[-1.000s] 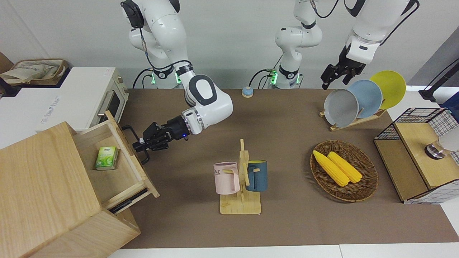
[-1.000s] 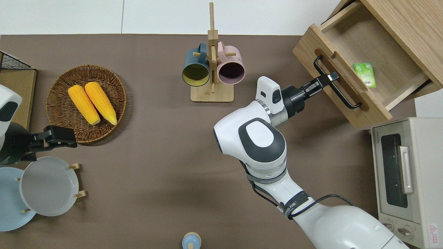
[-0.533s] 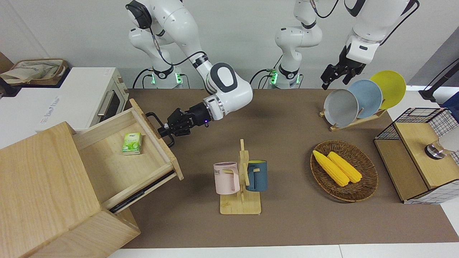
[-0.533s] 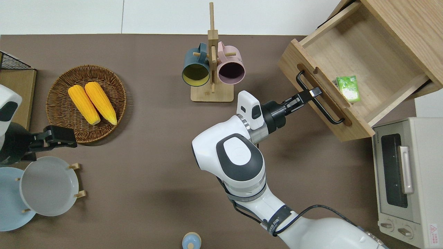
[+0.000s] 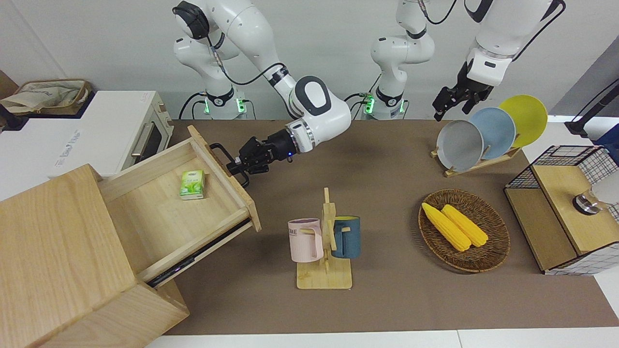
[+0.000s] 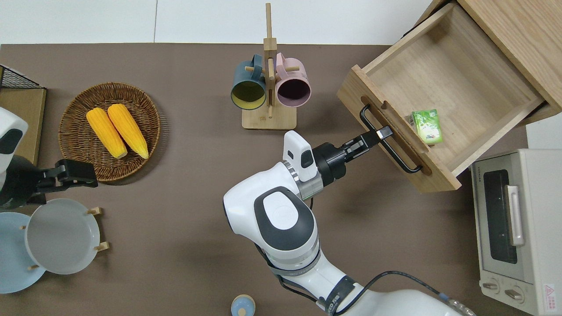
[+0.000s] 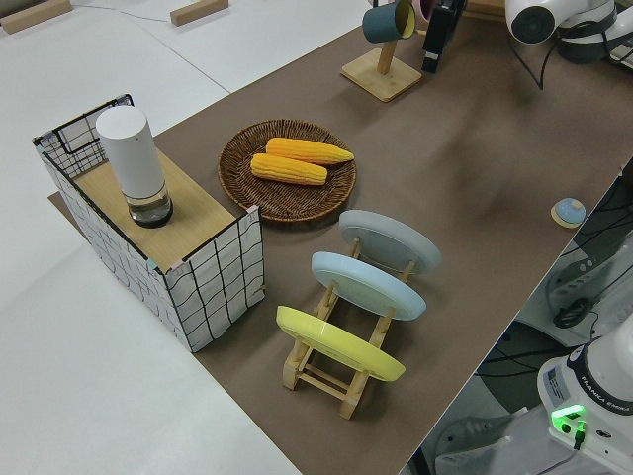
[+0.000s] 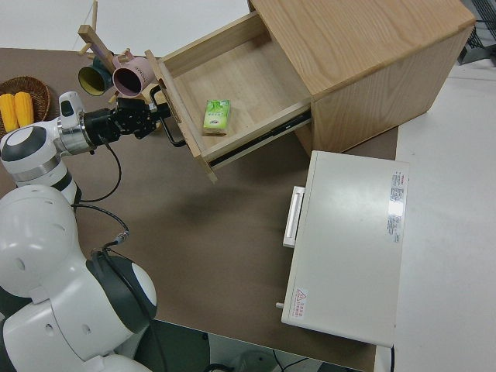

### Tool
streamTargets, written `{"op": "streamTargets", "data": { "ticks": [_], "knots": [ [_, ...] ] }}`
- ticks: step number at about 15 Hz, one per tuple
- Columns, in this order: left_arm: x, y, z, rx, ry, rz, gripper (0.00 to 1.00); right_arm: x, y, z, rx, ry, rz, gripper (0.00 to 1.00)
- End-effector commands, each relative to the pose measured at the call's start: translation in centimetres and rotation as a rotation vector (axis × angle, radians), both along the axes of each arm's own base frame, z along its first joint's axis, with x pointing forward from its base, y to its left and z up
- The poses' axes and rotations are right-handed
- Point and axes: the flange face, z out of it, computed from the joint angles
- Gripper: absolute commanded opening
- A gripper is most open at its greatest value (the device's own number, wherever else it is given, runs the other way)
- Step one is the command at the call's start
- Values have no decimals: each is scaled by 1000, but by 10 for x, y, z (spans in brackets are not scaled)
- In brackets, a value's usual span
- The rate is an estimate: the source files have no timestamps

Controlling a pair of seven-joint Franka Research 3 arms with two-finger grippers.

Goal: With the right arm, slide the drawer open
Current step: 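Keep pulling the drawer handle toward the robot with the right gripper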

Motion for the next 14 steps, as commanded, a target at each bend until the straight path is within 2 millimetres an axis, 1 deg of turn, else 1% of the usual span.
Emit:
{"op": "streamTargets", "data": {
  "ticks": [1,3,5,6,7,8,9,12,14],
  "knots": [
    [-4,2,5,-1,5,-6,993,-21,11,21,-13,-3,-59,39],
    [-4,2,5,-1,3,-6,993,-29,18,22,-10,6,-62,46],
    [-4,2,5,-1,3,-6,993,-30,18,22,-11,1,-65,100],
    [-4,2,5,-1,3,-6,993,-29,18,23,-9,-5,-65,148],
    [-4,2,5,-1,3,-6,993,-26,16,24,-4,-10,-67,407],
    [-4,2,5,-1,3,-6,993,-23,15,25,-8,-19,-63,806],
    [-4,2,5,-1,5,-6,993,-23,15,25,-8,-22,-62,979],
    [-4,2,5,-1,3,-6,993,-20,12,24,-3,-31,-66,990],
    [-4,2,5,-1,3,-8,993,-23,16,22,9,-29,-62,992]
  ]
}}
